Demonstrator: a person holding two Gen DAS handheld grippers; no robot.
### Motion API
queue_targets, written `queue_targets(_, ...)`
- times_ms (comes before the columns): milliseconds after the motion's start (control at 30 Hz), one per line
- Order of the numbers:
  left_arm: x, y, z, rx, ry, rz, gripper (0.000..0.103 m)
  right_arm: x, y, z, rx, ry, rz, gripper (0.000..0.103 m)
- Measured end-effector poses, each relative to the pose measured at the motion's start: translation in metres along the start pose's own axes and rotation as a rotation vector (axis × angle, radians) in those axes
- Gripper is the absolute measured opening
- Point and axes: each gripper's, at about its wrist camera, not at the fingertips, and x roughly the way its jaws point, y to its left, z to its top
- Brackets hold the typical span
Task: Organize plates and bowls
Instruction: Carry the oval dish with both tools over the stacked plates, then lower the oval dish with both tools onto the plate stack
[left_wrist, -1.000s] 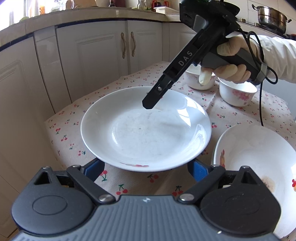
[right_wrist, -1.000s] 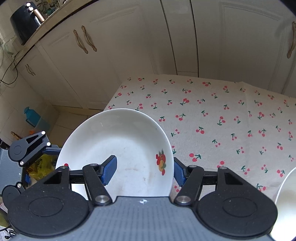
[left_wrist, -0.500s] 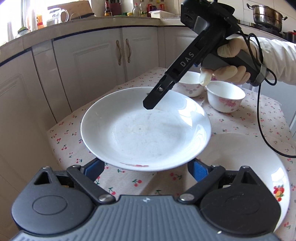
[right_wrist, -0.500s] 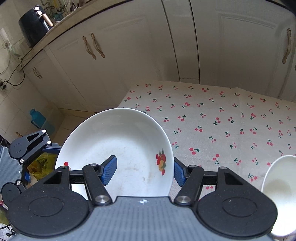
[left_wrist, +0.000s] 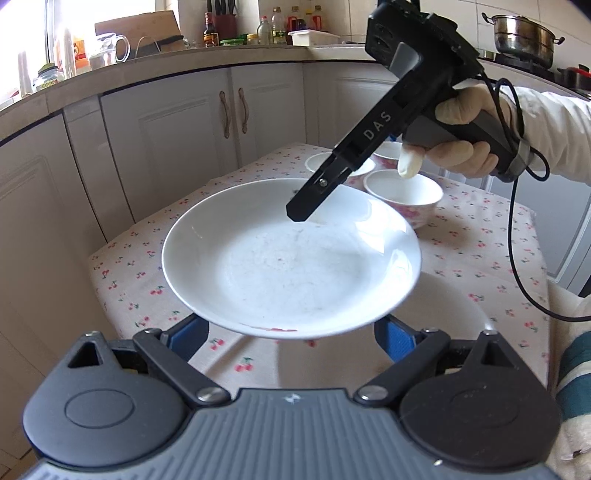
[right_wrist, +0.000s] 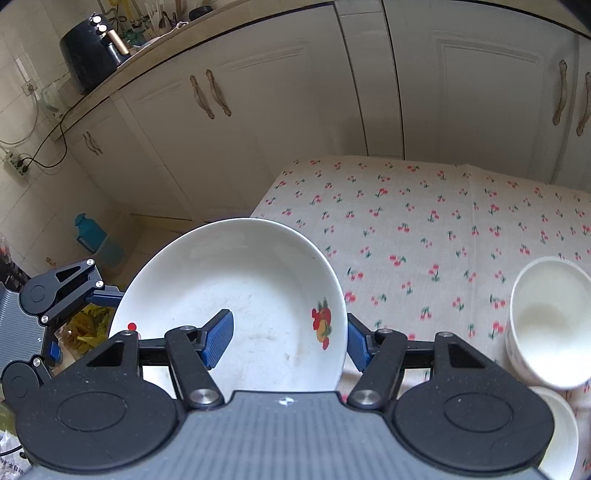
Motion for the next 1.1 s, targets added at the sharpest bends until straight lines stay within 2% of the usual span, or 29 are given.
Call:
queue_targets(400, -0.021, -0.053, -0.020, -0.022, 0.002, -0.009, 0.096, -0.025, 0.009, -0.057, 0.013, 0.010, 0.016, 0.070)
queue_targets(600, -0.020, -0.067, -0.033, -0.035, 0.021, -0.025, 0.096, -0.030, 0.011, -0.083, 0.014, 0.017, 0.015, 0.070)
queue_targets(1100, -0.018, -0.076, -0.051, -0.074, 0.066, -0.035, 0.096, -0.026, 0.022, -0.099, -0.013, 0.043, 0.005, 0.070)
